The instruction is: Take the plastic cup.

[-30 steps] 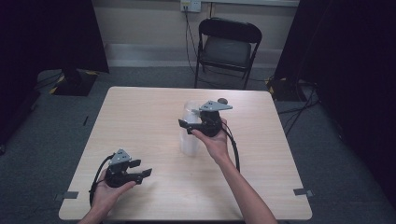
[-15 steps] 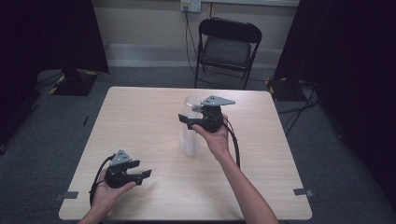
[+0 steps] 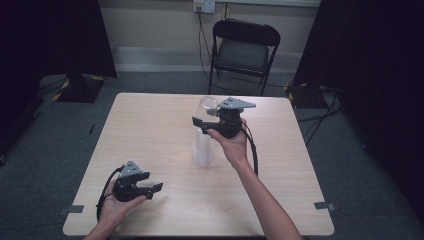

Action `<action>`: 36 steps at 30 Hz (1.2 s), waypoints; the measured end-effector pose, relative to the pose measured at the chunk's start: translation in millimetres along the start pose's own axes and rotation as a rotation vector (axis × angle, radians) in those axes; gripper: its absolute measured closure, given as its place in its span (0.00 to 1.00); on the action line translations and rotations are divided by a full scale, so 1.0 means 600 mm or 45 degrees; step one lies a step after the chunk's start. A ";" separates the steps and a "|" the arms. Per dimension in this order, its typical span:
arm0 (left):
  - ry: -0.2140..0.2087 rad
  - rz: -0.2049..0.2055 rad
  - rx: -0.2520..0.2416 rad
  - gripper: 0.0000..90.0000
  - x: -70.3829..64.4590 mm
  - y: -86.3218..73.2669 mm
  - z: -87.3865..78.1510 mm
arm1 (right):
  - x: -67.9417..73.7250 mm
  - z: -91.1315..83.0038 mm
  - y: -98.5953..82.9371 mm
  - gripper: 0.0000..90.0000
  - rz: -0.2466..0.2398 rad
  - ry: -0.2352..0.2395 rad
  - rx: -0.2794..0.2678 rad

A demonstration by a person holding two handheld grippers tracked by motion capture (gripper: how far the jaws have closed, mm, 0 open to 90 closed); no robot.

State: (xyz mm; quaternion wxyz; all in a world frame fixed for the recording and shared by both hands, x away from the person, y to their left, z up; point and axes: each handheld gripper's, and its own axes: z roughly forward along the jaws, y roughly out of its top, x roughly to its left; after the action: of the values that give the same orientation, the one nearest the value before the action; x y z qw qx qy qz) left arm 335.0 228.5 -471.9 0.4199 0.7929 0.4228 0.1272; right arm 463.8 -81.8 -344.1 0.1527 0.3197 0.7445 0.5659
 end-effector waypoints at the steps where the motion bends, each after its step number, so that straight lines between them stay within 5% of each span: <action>1: 0.012 0.000 -0.003 0.31 0.000 0.000 0.000 | -0.001 -0.001 0.001 0.36 0.012 0.006 0.000; 13: 0.001 -0.002 -0.003 0.30 0.001 0.000 0.001 | -0.004 -0.034 0.022 0.37 0.068 0.017 -0.086; 24: -0.007 -0.024 -0.124 0.32 0.004 0.004 -0.008 | -0.007 -0.081 0.025 0.37 0.052 -0.030 -0.082; 36: -0.064 0.002 -0.202 0.37 -0.002 0.008 -0.006 | -0.020 -0.134 -0.016 0.37 0.068 -0.081 -0.041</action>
State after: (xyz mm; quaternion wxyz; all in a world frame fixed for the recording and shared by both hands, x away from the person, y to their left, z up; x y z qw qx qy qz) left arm 335.1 228.4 -465.4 0.4917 0.7605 0.4001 0.1405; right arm 422.7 -151.1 -329.4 0.1661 0.3546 0.7212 0.5714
